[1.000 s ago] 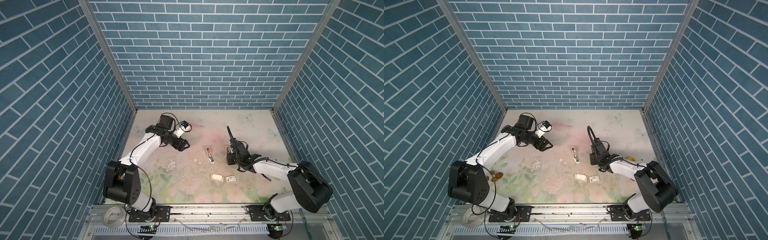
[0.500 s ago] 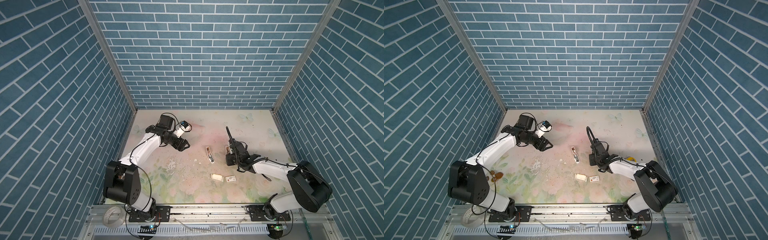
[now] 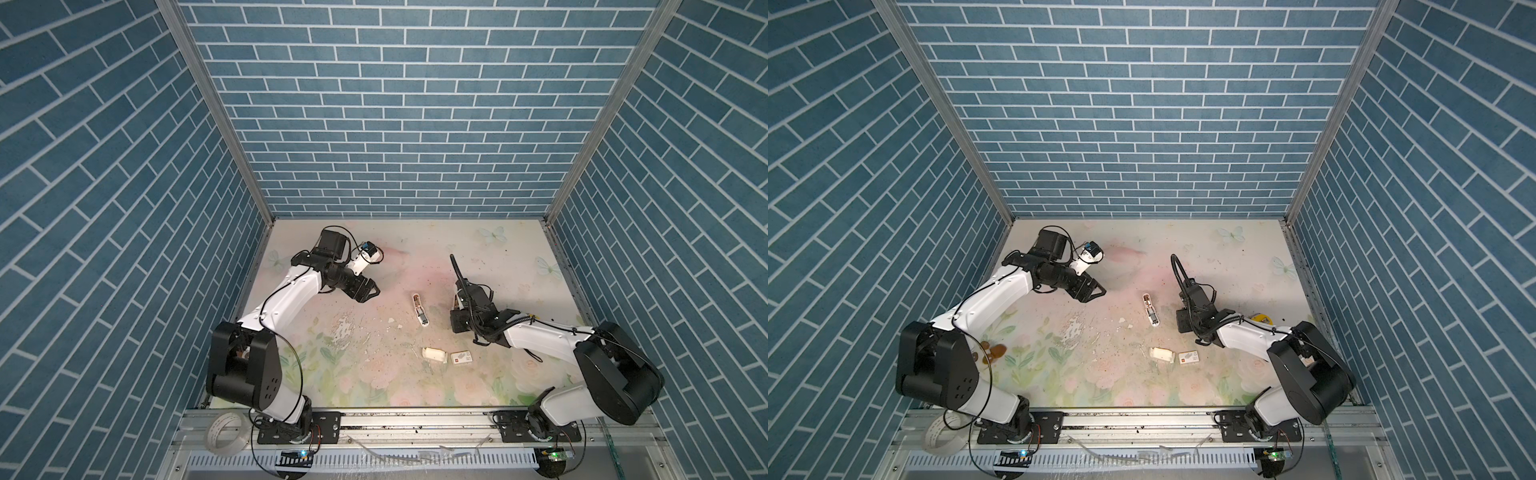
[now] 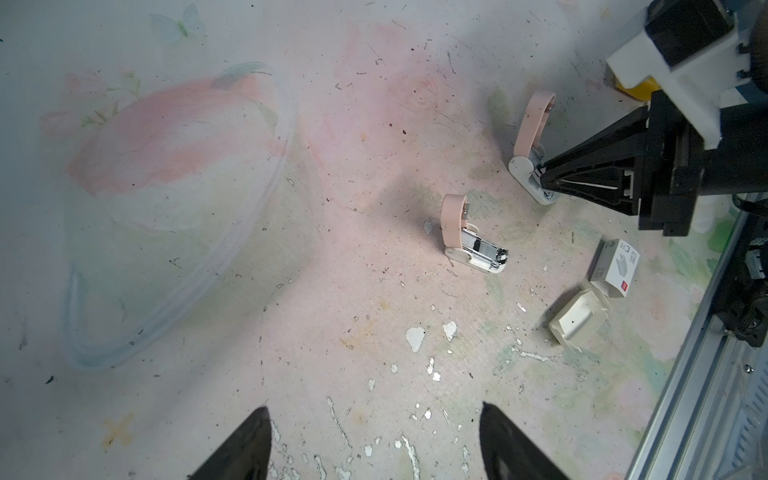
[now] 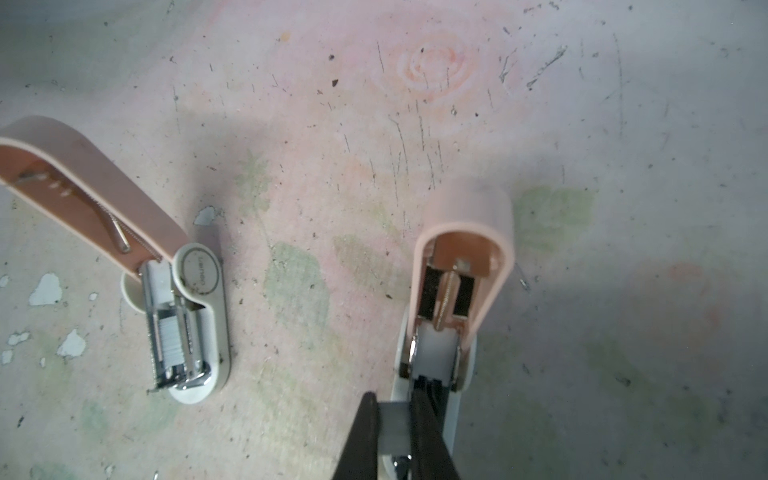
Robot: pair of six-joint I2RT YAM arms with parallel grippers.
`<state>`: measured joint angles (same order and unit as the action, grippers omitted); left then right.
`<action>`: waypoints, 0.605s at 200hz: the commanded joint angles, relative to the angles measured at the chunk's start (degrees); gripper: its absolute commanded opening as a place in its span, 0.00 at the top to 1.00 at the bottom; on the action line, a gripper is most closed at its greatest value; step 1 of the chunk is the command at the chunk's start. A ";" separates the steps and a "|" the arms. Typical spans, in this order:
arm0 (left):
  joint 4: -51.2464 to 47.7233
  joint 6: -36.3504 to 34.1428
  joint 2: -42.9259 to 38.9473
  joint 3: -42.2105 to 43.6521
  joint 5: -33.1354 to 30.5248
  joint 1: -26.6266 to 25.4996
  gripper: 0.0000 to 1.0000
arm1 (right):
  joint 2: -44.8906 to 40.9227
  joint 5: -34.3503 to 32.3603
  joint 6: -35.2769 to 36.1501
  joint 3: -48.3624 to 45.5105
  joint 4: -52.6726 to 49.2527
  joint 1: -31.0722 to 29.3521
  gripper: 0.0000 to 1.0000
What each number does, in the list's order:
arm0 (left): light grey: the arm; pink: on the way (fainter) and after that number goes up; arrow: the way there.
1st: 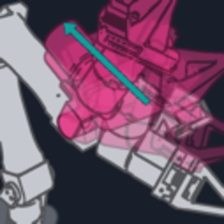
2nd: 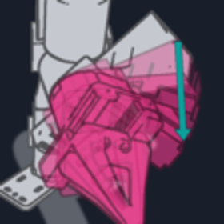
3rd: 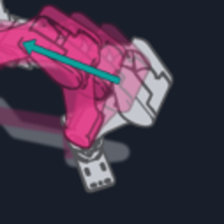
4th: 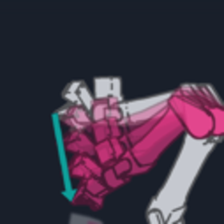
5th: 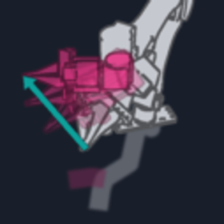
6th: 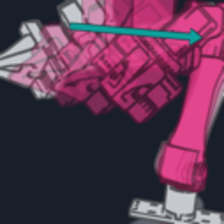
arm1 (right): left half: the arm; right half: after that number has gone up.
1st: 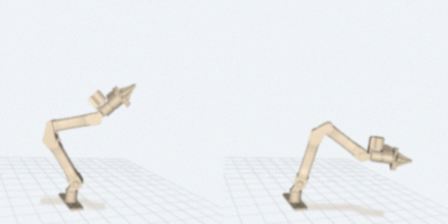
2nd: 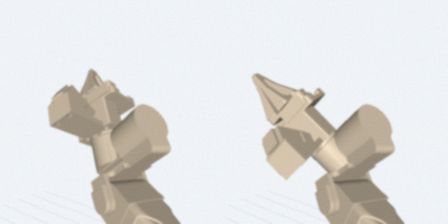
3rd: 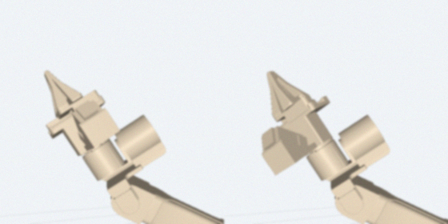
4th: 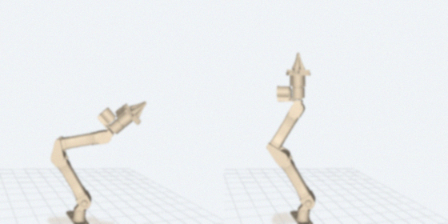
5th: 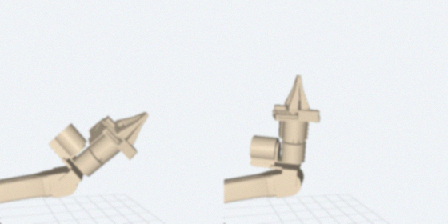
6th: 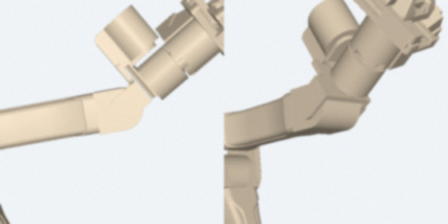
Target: Load the staples into the stapler
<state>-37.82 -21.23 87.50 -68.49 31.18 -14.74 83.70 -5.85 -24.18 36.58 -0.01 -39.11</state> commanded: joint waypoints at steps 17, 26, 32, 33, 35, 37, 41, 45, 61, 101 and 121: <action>-0.57 -0.04 0.67 -0.34 0.99 0.50 0.20 | -3.17 -3.48 -1.24 0.26 -1.91 -0.31 0.91; -0.55 -0.08 0.67 -0.42 1.09 0.50 0.20 | -3.44 -3.87 -1.13 0.40 -2.00 -0.28 0.91; -0.57 -0.06 0.65 -0.42 1.14 0.50 0.20 | -3.40 -4.12 -1.13 0.48 -2.01 -0.26 0.91; -0.58 -0.09 0.65 -0.42 1.15 0.50 0.20 | -3.38 -4.14 -1.13 0.50 -2.01 -0.26 0.91; -0.52 -0.04 0.69 -0.42 1.16 0.50 0.20 | -3.33 -4.21 -1.06 0.57 -2.01 -0.26 0.91; -0.55 -0.04 0.62 -0.42 1.16 0.50 0.20 | -3.29 -4.29 -1.05 0.55 -1.99 -0.26 0.91; -0.60 -0.04 0.57 -0.42 1.21 0.50 0.20 | -3.28 -4.36 -1.04 0.55 -1.96 -0.28 0.91; -0.59 -0.06 0.53 -0.42 1.17 0.50 0.20 | -3.08 -4.48 -1.04 0.64 -1.86 -0.26 0.91; -0.52 -0.04 0.41 -0.33 1.17 0.50 0.20 | -2.21 -4.70 -1.13 0.67 -1.29 -0.27 0.91; -0.57 0.01 0.30 -0.33 1.40 0.50 0.20 | -0.82 -5.05 -2.00 0.30 0.59 -0.33 0.91; -0.54 0.05 0.30 -0.42 1.43 0.50 0.20 | -0.73 -4.88 -2.18 0.34 0.93 -0.24 0.91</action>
<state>-37.82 -21.21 87.50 -68.49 31.35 -14.74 82.43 -9.52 -24.60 36.58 -0.36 -39.11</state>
